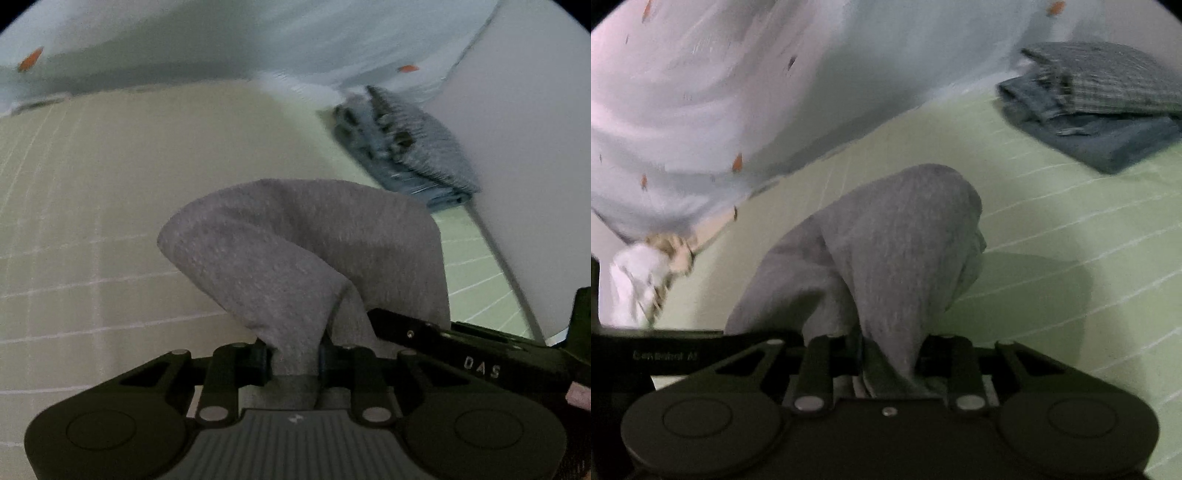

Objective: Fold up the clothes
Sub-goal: 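Carry the sweatpants with both grippers onto the jeans and plaid shirt stack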

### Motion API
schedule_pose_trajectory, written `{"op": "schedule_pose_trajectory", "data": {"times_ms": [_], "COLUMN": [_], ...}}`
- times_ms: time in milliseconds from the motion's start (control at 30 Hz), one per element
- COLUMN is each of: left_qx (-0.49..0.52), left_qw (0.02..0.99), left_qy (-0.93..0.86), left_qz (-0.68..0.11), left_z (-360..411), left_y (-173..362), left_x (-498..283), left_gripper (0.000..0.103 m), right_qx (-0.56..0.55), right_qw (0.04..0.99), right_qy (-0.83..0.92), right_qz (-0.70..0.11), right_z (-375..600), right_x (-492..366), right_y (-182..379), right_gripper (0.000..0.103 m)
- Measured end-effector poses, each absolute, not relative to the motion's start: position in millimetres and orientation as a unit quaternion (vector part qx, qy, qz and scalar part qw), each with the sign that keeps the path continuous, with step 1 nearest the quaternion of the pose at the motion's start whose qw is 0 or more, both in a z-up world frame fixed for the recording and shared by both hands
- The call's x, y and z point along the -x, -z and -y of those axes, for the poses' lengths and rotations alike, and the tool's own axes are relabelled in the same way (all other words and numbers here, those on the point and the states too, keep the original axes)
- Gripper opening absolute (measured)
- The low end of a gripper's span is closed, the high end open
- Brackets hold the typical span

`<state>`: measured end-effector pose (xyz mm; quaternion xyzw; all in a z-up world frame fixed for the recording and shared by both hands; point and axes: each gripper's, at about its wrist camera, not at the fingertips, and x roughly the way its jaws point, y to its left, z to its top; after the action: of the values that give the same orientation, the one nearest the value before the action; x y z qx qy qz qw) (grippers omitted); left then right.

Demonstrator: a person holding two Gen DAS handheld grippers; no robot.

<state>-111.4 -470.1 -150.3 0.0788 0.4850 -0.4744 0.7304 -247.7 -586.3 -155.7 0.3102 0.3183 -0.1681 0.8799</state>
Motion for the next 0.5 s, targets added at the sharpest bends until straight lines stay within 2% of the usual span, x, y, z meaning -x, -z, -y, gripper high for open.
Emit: {"op": "schedule_pose_trajectory", "data": {"times_ms": [333, 500], "left_qx": [-0.115, -0.106], "left_qw": [0.738, 0.723], "left_qy": [0.496, 0.53], "left_qz": [-0.443, -0.43], "left_z": [620.0, 695.7], "left_y": [122.9, 108.7], "left_x": [227.2, 245.8], "left_gripper": [0.025, 0.025], "right_qx": [-0.316, -0.301], "right_qw": [0.874, 0.878], "right_qy": [0.198, 0.229], "right_qz": [-0.312, -0.292], "right_z": [723.8, 798.8], "right_x": [348.0, 382.6], "right_y": [135.1, 114.0], "right_gripper": [0.026, 0.026]}}
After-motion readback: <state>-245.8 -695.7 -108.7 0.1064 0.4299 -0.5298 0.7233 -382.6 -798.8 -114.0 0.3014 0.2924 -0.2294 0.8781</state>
